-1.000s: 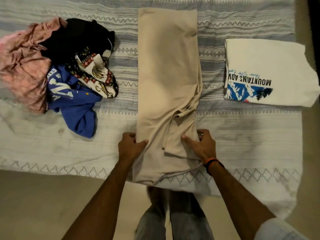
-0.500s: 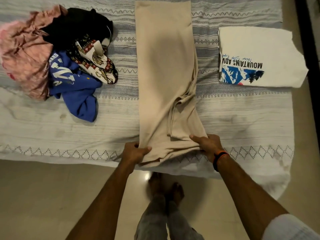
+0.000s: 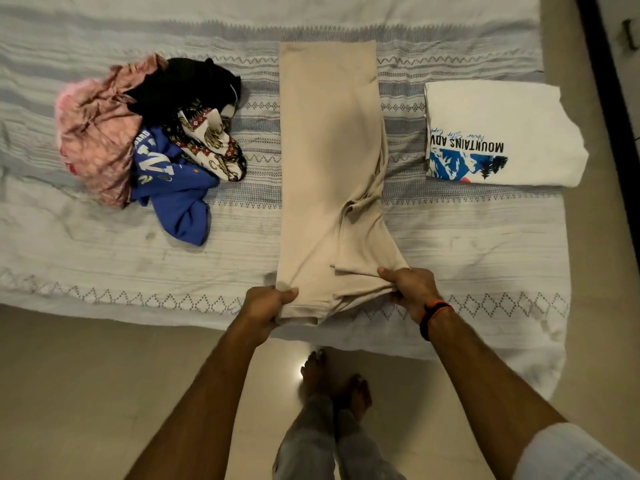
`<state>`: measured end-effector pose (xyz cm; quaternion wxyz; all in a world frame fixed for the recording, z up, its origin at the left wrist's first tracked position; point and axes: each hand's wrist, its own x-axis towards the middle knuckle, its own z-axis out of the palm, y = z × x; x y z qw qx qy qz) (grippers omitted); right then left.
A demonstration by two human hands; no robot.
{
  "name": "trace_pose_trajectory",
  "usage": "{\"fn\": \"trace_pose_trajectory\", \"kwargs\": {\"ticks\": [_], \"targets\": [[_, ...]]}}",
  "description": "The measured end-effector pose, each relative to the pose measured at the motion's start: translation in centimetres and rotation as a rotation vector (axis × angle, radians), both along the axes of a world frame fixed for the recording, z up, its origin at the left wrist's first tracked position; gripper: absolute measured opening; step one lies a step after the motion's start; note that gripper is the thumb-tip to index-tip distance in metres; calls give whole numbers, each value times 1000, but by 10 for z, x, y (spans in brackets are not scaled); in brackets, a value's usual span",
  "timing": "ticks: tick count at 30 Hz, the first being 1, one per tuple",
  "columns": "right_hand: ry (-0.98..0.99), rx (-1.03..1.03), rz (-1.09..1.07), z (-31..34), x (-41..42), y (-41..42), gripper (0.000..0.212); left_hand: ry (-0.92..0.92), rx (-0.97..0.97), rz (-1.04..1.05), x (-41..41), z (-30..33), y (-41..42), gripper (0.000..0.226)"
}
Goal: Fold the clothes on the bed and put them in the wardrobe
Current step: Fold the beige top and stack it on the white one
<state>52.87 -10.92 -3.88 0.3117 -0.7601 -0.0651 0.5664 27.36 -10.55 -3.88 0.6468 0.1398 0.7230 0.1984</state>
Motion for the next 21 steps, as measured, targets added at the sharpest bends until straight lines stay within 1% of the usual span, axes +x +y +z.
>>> {"fn": "trace_pose_trajectory", "kwargs": {"ticks": [4, 6, 9, 13, 15, 18, 20, 21], "targets": [[101, 16, -67, 30, 3, 19, 28, -116, -13, 72, 2, 31, 20, 23], [144, 44, -85, 41, 4, 33, 26, -187, -14, 120, 2, 40, 37, 22], [206, 74, -127, 53, 6, 63, 13, -234, -6, 176, 4, 50, 70, 19], [244, 70, -182, 60, 8, 125, 21, -304, 36, 228, 10, 60, 132, 8], [248, 60, -198, 63, 8, 155, 13, -303, 44, 224, 11, 60, 165, 9], [248, 40, -207, 57, 9, 208, 3, -348, 46, 247, 14, 53, 225, 15], [263, 74, -239, 58, 10, 233, 2, -445, 93, 345, 19, 57, 256, 17], [292, 123, -264, 56, 10, 249, 5, -507, 136, 415, 20, 58, 273, 20]]}}
